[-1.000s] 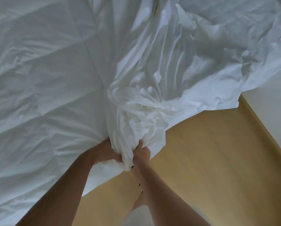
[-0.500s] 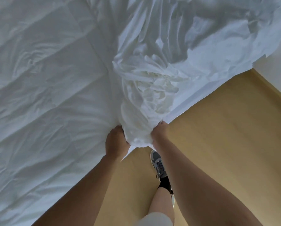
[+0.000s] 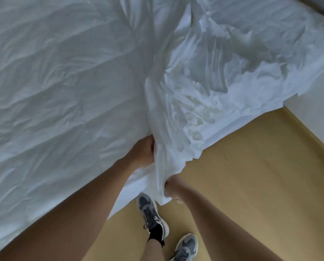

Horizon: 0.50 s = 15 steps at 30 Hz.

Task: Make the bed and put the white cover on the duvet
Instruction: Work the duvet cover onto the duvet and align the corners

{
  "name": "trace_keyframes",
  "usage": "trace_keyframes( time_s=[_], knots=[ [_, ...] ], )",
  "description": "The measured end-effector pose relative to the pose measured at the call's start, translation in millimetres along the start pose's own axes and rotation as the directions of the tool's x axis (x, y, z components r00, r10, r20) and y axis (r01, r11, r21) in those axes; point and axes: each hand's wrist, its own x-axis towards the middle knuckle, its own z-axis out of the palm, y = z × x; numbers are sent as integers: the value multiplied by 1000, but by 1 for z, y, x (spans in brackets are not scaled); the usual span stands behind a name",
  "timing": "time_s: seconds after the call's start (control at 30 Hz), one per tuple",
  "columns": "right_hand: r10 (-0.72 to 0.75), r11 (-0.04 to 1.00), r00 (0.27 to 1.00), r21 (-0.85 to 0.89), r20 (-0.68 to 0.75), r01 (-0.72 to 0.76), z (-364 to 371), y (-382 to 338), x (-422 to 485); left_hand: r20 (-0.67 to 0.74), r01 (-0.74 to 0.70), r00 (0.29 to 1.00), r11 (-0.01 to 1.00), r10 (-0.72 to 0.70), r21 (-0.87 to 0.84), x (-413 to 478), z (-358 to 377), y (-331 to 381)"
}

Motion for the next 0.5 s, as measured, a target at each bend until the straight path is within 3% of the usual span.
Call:
trace_keyframes(
  time_s=[0.07,0.13,0.17,0.2,0.23,0.27,0.3,0.33,0.4,0.43,0.5],
  knots=[
    [42,999,999,-27,31,-41,-23,8,-2,148,101,985,989,-84,-107,2,7,-7],
    [22,1000,1000,-19,-21,-22,-61,-8,-6,149,189,978,924,-146,-333,10,2,-10],
    [-20,999,988,25,-150,24,-81,-26,-12,120,216,976,861,-181,-461,17,-2,-12],
    [-82,994,932,38,-353,102,-101,-46,-16,85,225,973,785,-217,-578,27,-8,-13],
    [-151,981,798,10,-583,193,-120,-70,-19,63,221,968,704,-243,-675,39,-15,-13],
    [-221,954,616,-37,-756,297,-132,-98,-24,62,211,967,635,-248,-743,50,-24,-10],
    [-294,914,472,-100,-831,393,-140,-127,-25,82,199,971,571,-224,-797,62,-32,-5],
    [-376,870,402,-169,-835,462,-147,-154,-21,96,175,980,512,-177,-841,73,-42,4],
    [-468,861,445,-282,-763,423,-165,-199,-1,102,140,989,452,-107,-881,94,-55,21],
    [-442,895,489,-329,-752,303,-177,-213,14,114,136,991,459,-76,-878,105,-56,31],
    [-344,929,489,-365,-802,56,-210,-220,41,129,104,992,531,10,-841,117,-50,52]
  ],
)
